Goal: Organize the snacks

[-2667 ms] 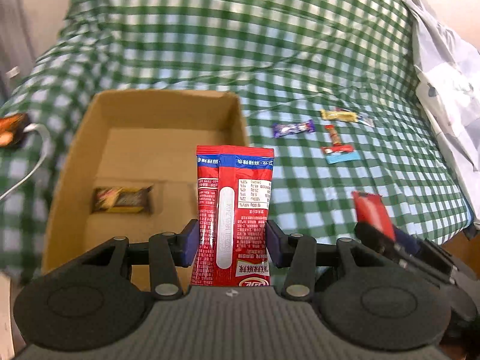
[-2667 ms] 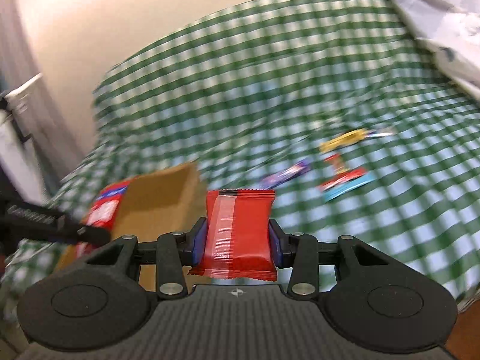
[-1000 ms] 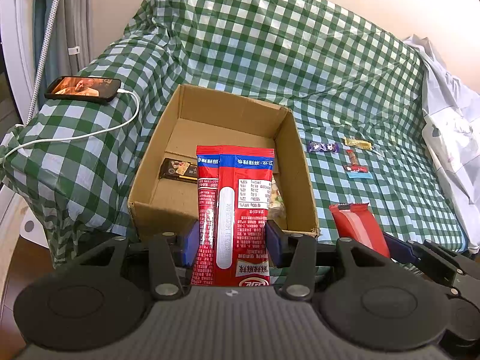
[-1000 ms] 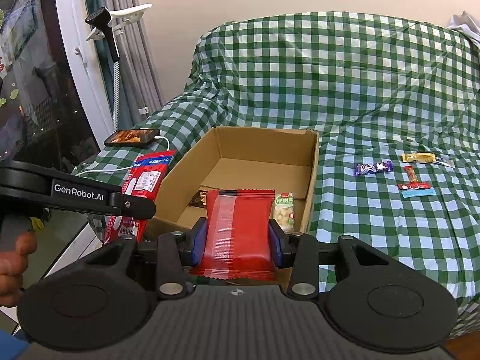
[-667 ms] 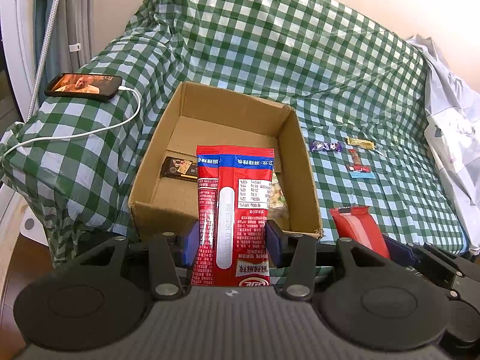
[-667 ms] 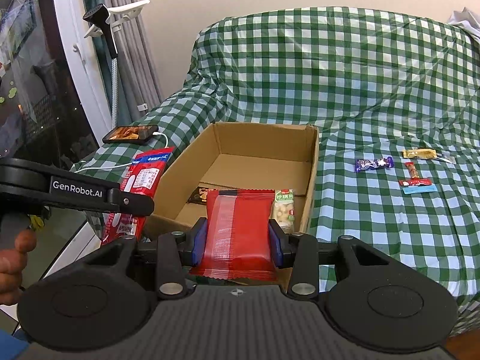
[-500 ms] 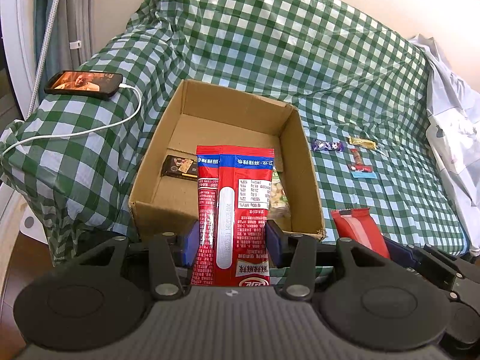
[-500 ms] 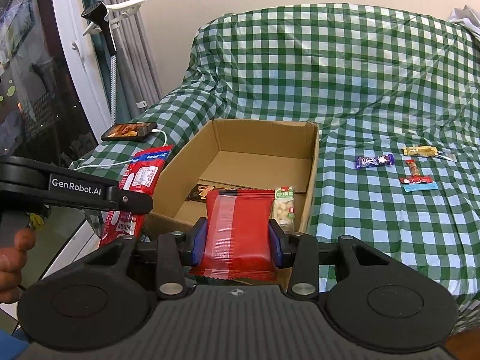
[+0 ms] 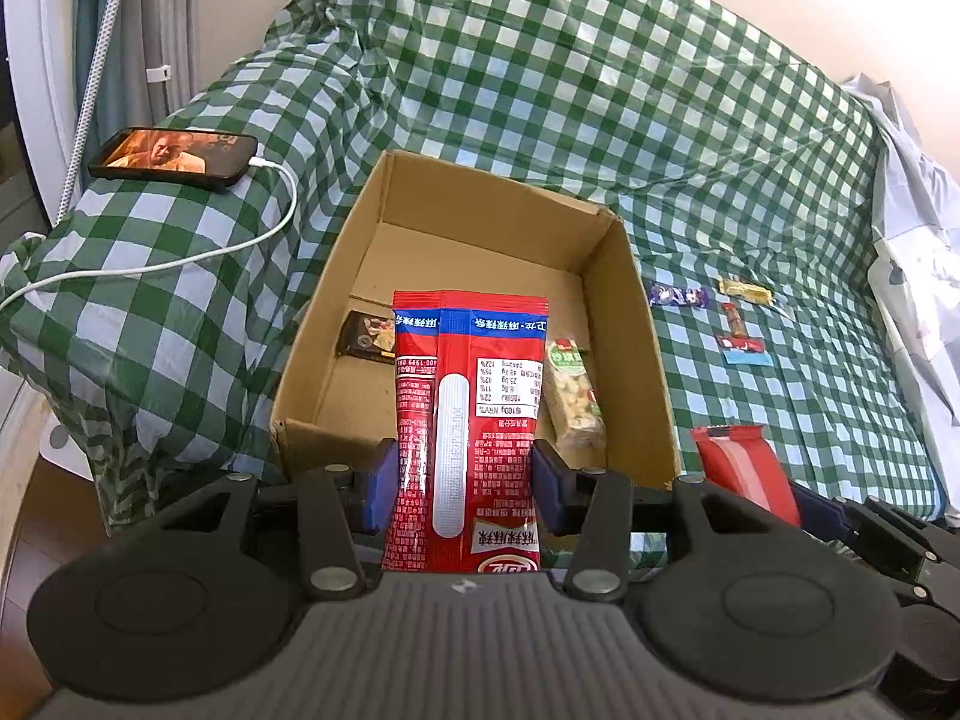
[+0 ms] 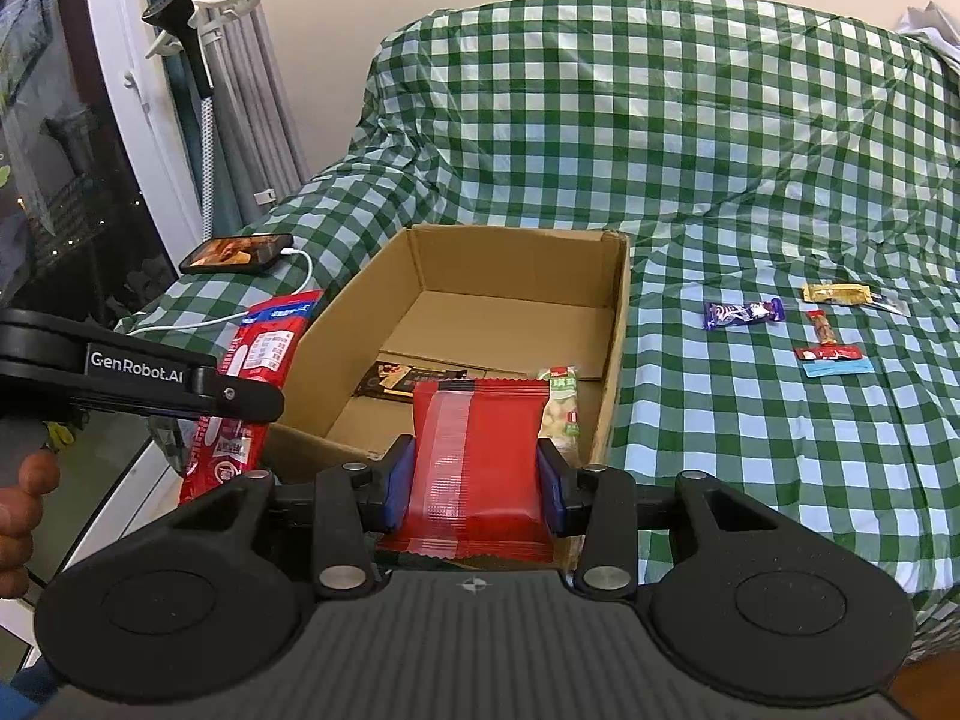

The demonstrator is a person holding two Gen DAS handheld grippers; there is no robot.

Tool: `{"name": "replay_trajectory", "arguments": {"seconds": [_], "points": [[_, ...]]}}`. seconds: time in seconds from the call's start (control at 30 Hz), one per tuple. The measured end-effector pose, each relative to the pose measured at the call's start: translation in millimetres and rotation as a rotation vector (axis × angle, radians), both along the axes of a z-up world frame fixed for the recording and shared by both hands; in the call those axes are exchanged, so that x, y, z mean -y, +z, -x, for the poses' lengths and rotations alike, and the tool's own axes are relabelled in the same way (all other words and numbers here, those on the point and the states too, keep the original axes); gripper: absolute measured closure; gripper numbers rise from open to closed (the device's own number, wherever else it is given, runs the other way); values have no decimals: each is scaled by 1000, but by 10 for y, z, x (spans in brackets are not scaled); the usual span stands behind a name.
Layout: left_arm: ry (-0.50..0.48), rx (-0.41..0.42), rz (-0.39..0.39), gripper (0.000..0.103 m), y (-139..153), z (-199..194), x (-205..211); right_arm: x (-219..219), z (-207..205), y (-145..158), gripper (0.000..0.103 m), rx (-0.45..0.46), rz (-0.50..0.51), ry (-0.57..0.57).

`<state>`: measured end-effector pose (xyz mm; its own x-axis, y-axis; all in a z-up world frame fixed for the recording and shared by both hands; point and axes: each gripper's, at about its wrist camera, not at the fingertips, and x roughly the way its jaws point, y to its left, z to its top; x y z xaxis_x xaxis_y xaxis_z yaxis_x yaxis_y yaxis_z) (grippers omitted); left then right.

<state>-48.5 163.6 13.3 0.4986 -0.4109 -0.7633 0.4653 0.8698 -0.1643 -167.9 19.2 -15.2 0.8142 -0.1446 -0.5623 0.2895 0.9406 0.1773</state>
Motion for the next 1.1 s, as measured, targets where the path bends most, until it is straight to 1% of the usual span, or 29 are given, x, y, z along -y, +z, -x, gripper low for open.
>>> {"name": "replay_trajectory", "arguments": {"seconds": [0.3,0.57,0.87,1.1], "points": [[20,-7,1,52,-7,-248,44,49,-213,5,59,-13,4,-5],[26,-12,-9,52,-40,-485,188,150,-466,-29,59,-28,-6,-3],[29,-40,-38,52,-186,-837,434,310,-843,-107,59,-44,-27,1],[32,-56,-66,52,-361,-1092,641,469,-1113,-246,59,-65,-48,-3]]}}
